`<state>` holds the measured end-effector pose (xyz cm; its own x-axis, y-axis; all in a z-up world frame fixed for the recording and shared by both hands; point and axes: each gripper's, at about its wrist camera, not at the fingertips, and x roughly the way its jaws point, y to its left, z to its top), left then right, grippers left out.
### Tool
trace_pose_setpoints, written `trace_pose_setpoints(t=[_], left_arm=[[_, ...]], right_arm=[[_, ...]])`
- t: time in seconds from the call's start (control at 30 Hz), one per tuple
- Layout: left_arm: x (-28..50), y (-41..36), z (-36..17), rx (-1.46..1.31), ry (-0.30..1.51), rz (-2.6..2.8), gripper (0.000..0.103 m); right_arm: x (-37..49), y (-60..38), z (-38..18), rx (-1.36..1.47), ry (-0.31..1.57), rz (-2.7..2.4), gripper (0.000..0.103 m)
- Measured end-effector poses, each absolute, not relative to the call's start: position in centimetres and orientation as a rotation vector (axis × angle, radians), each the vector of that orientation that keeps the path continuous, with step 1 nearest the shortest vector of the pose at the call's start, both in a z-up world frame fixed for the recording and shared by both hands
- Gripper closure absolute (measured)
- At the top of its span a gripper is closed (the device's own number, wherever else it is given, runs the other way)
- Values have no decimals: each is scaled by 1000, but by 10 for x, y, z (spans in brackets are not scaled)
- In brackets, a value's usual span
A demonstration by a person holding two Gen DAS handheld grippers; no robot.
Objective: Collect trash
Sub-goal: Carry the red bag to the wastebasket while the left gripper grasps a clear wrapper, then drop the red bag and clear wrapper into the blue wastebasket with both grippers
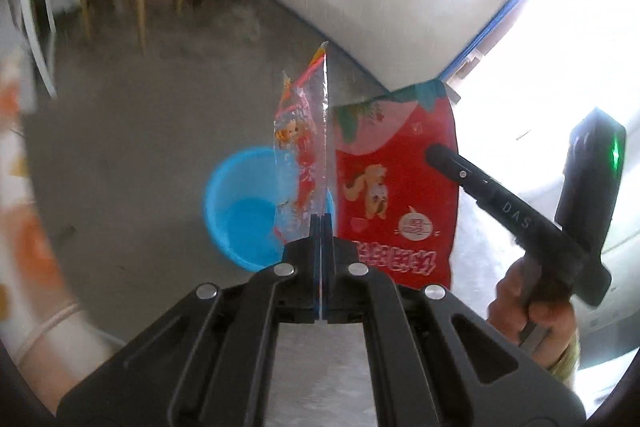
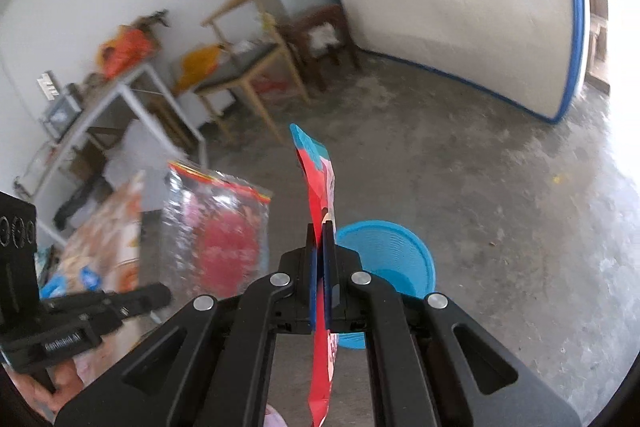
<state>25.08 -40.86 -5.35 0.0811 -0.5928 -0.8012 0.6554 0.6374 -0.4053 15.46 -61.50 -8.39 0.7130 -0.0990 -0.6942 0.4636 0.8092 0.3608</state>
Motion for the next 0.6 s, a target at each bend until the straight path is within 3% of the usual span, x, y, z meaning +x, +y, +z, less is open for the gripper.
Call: trace_pose_setpoints(t=[0.17, 0.23, 0.3, 0.33, 0.6], left_arm=[[282, -447, -104, 31, 1283, -897, 103], [291, -460, -119, 45, 1316, -862, 97], [296, -465, -131, 52, 1331, -820, 73], [298, -466, -132, 47, 1325, -800, 72], [292, -445, -105, 31, 1262, -805, 67]], right_arm=[[195, -638, -124, 575, 780, -393, 100], [211, -649, -147, 585, 811, -428, 95], [220, -659, -169, 618, 858, -441, 64], [220, -662, -176, 627, 865, -453, 42], [185, -669, -188, 642, 833, -510, 41]])
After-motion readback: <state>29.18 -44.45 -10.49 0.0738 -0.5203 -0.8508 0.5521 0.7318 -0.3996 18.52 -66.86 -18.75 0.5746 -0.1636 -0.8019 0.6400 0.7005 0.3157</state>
